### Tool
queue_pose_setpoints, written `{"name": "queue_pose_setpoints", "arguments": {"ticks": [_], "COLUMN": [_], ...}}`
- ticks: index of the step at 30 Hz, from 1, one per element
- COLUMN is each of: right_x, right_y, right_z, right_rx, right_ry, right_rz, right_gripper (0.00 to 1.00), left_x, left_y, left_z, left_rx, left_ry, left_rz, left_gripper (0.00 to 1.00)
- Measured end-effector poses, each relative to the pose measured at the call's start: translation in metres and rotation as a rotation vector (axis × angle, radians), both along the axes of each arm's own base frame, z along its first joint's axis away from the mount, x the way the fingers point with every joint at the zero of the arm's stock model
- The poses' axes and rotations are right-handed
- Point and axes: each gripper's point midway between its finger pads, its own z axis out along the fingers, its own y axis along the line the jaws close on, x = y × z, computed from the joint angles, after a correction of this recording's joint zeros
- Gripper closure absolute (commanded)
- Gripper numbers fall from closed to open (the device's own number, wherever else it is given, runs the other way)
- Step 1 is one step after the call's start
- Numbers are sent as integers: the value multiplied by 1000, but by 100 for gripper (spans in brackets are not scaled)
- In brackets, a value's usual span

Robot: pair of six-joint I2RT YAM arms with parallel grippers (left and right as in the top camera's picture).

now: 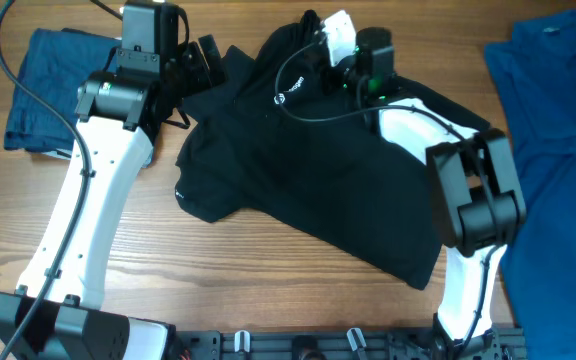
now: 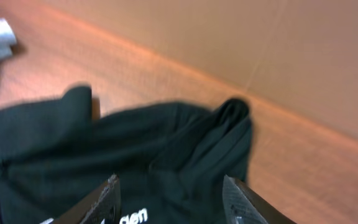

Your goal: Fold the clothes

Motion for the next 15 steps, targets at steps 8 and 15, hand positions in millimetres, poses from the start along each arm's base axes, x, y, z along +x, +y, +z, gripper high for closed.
{"name": "queue_pose_setpoints", "arguments": {"ticks": [8, 15], "right_x": [31, 45], "right_y": [6, 8], "right_z": [110, 47], "right_rx": [-150, -219], "right_ry": [37, 76], "right_rz": [-43, -12], "right_gripper": [47, 48], "left_x": [0, 0], "left_y": [0, 0], "left_z": [0, 0], "left_rx": [0, 0], "left_ry": [0, 0], "left_rz": [0, 0], "left_gripper": [0, 0]}}
